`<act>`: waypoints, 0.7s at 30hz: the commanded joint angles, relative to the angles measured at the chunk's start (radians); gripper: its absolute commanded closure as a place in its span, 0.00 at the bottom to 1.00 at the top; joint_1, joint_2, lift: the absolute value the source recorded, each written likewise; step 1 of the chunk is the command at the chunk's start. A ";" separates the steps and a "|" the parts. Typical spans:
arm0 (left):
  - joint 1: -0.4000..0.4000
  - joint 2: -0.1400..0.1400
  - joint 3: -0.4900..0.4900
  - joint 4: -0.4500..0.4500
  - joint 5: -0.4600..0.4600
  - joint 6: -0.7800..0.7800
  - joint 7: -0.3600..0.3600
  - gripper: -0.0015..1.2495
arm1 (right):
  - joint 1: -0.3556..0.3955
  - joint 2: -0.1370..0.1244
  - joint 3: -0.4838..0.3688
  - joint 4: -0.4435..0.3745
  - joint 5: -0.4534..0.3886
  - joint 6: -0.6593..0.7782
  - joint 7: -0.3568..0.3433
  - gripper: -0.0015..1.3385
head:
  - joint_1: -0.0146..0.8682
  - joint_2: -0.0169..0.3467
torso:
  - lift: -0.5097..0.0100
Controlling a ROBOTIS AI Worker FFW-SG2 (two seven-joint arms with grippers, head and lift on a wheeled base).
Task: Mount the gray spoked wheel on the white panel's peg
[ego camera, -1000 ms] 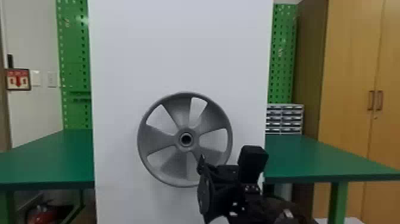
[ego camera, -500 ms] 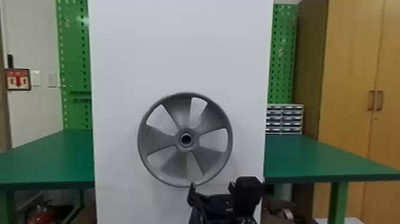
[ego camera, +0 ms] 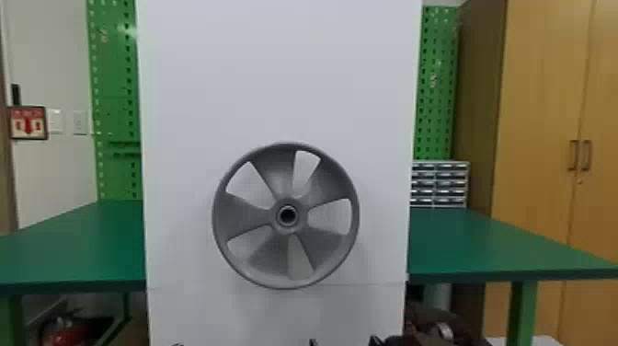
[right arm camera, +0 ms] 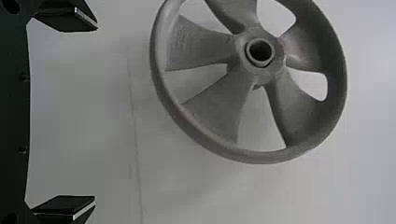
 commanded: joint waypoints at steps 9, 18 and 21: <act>-0.006 -0.023 0.001 0.020 -0.019 -0.034 0.000 0.42 | 0.151 -0.021 -0.077 0.071 0.045 -0.087 0.121 0.00 | 0.16 0.03 | 0.21; -0.012 -0.035 0.004 0.030 -0.033 -0.046 0.000 0.42 | 0.223 0.003 -0.159 0.169 0.088 -0.214 0.227 0.00 | 0.16 0.03 | 0.21; -0.013 -0.038 0.004 0.032 -0.037 -0.049 0.000 0.42 | 0.239 0.008 -0.174 0.186 0.124 -0.248 0.230 0.00 | 0.16 0.03 | 0.21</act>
